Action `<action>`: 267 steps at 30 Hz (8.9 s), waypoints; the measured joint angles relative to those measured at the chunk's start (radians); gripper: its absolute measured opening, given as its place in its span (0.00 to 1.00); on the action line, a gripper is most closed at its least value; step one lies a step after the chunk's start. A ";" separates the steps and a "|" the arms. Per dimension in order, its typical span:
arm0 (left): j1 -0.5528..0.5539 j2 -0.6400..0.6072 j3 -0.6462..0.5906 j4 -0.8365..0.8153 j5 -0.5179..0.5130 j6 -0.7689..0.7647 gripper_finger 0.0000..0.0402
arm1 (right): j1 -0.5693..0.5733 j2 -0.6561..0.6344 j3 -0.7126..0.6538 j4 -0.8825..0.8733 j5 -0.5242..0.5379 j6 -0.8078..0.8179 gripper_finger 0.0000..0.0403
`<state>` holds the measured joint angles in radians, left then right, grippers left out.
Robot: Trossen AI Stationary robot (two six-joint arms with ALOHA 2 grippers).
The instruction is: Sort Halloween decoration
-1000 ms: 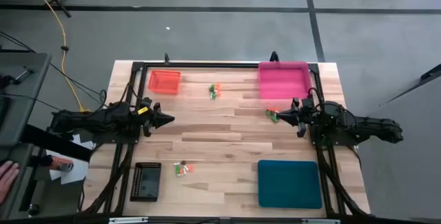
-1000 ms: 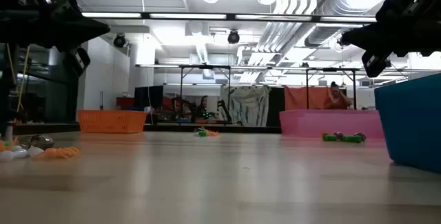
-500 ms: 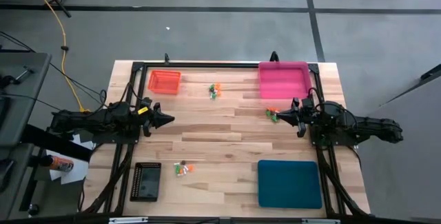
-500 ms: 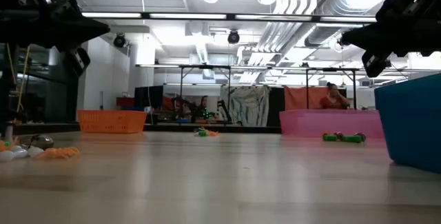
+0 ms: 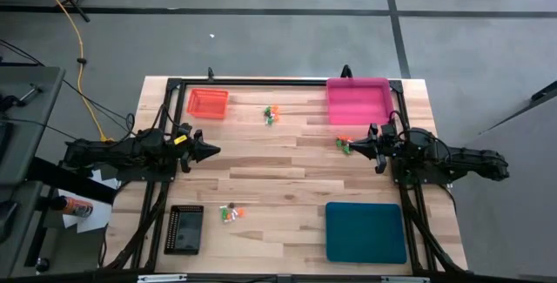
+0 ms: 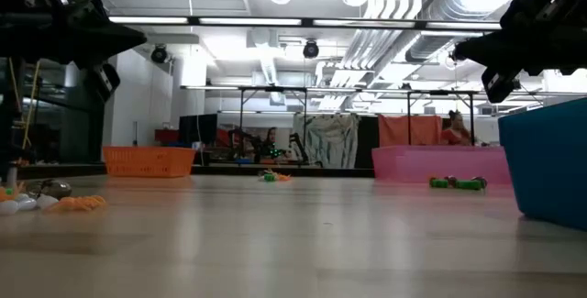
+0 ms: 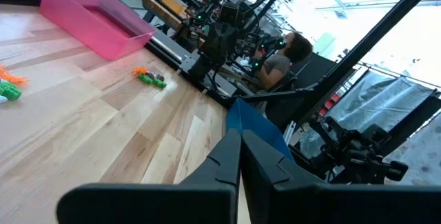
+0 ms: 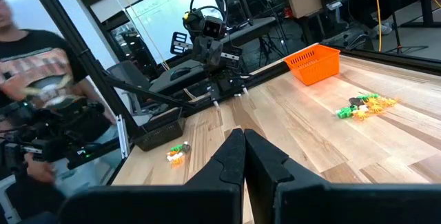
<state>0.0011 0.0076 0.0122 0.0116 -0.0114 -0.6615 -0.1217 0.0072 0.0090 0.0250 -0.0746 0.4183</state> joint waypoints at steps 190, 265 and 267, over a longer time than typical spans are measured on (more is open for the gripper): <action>0.000 0.001 0.000 -0.001 0.000 0.000 0.00 | -0.117 2.067 1.861 -1.156 0.350 -0.212 0.00; 0.000 0.000 0.000 0.000 0.000 0.000 0.00 | -0.639 1.435 1.104 -0.661 0.048 0.033 0.50; 0.000 0.001 0.000 0.000 0.000 0.000 0.00 | -0.599 1.406 1.104 -0.681 0.039 0.038 0.50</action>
<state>0.0012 0.0082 0.0120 0.0116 -0.0113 -0.6613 -0.7209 1.4130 1.1133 -0.6563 -0.0357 0.4560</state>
